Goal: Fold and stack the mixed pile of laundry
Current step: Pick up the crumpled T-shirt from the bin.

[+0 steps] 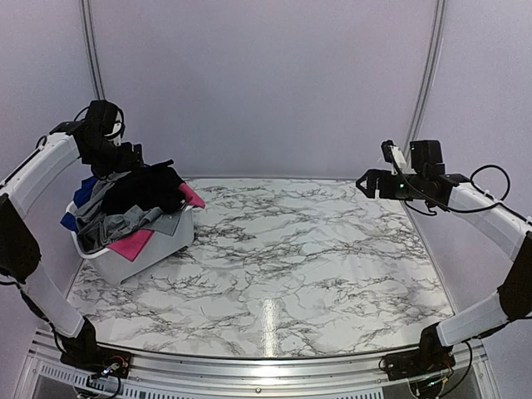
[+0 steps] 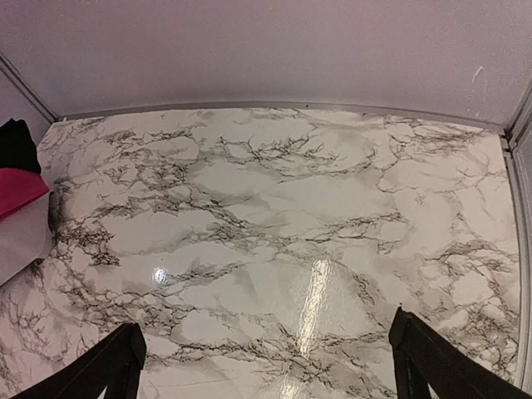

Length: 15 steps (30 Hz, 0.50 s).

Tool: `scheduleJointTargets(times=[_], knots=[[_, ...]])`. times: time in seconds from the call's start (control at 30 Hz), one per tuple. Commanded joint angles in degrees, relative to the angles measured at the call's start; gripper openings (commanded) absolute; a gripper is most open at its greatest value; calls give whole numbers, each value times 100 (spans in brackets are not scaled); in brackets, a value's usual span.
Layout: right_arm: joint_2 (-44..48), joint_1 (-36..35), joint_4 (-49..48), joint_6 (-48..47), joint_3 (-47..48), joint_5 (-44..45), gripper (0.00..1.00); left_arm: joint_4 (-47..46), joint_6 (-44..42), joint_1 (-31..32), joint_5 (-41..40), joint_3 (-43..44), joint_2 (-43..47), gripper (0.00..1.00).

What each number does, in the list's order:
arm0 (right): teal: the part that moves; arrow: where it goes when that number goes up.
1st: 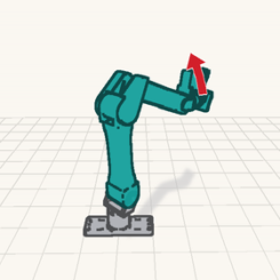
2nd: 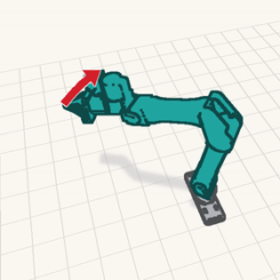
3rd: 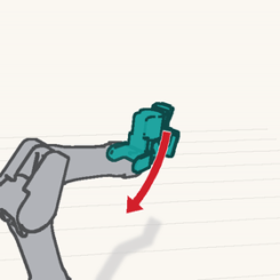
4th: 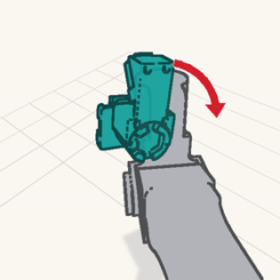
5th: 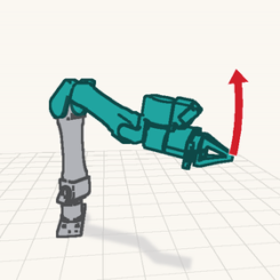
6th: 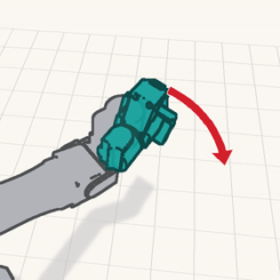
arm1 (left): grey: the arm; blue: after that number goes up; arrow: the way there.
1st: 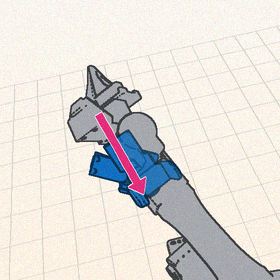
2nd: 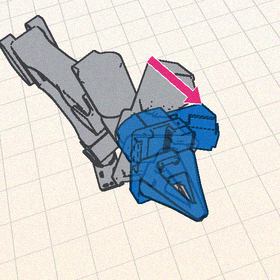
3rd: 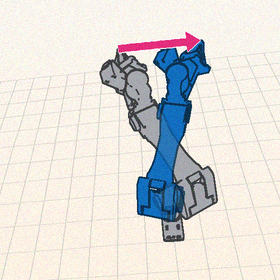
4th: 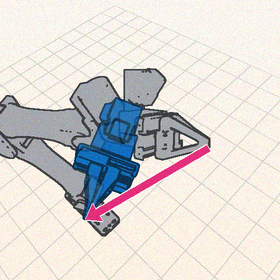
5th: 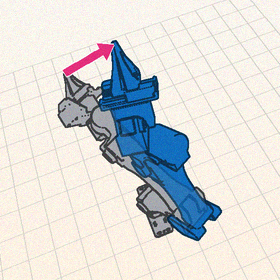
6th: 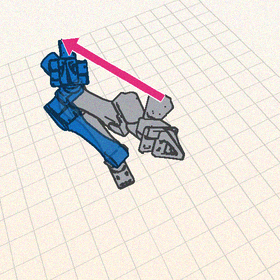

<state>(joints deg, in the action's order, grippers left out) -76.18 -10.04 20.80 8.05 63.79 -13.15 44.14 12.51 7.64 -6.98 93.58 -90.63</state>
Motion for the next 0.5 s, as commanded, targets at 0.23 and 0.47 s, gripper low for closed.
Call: scheduleJointTargets(times=[0.23,0.47], knots=[[-89,179,-433,-76,351,-377,99,804,-923,502,-803,497,-1090,63],[-97,200,-418,-82,426,-394,99,918,-890,545,-899,1126,-1094,1]])
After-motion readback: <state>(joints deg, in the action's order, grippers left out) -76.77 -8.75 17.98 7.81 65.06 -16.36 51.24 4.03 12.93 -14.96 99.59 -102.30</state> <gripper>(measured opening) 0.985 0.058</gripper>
